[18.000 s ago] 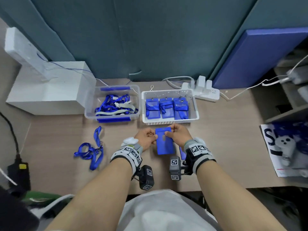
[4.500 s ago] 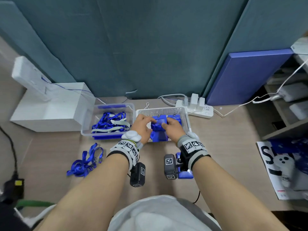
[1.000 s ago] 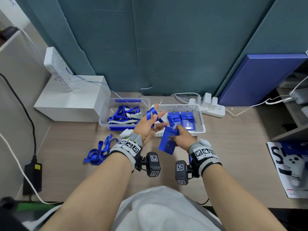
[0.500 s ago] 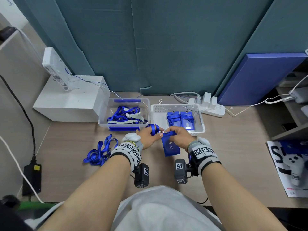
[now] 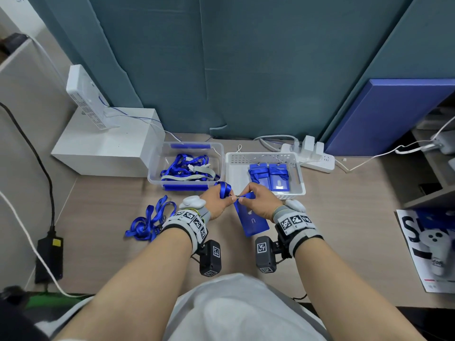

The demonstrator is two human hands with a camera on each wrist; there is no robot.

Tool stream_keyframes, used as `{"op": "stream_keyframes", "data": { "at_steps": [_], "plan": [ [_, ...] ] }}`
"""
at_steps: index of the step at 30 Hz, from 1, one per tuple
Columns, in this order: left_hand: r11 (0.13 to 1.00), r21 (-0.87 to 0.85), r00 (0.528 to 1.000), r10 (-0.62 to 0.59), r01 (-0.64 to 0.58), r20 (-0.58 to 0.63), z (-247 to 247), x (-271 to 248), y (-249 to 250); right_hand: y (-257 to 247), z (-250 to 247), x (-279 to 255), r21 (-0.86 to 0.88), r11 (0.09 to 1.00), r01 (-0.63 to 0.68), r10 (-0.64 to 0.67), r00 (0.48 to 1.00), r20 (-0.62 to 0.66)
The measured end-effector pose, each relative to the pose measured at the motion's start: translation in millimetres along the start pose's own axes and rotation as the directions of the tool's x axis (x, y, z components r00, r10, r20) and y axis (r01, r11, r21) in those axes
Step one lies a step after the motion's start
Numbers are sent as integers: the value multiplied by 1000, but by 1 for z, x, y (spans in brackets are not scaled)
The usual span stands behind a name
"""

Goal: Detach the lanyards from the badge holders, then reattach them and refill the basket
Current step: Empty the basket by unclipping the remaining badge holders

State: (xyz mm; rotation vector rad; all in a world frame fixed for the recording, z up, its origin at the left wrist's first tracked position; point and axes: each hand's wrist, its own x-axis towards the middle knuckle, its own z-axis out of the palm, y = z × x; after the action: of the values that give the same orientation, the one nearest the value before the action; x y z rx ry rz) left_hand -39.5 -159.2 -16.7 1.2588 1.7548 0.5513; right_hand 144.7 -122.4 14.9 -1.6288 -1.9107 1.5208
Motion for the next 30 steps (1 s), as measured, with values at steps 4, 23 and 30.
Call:
{"op": "stream_keyframes", "data": {
  "at_steps": [4,23,30],
  "plan": [
    [999,-53,999,7,-9,-38,-7,-8,-3,0,11,6,-25,1000,18,-18,1000,-5],
    [971,160,980,-156,175,-126,-47,-35,-51,-28,81,18,-254,965,71,-25,983,181],
    [976,13,971,-213,216,-108,-59,-40,-87,-35,115,27,-310,948,70,-23,988,153]
  ]
}}
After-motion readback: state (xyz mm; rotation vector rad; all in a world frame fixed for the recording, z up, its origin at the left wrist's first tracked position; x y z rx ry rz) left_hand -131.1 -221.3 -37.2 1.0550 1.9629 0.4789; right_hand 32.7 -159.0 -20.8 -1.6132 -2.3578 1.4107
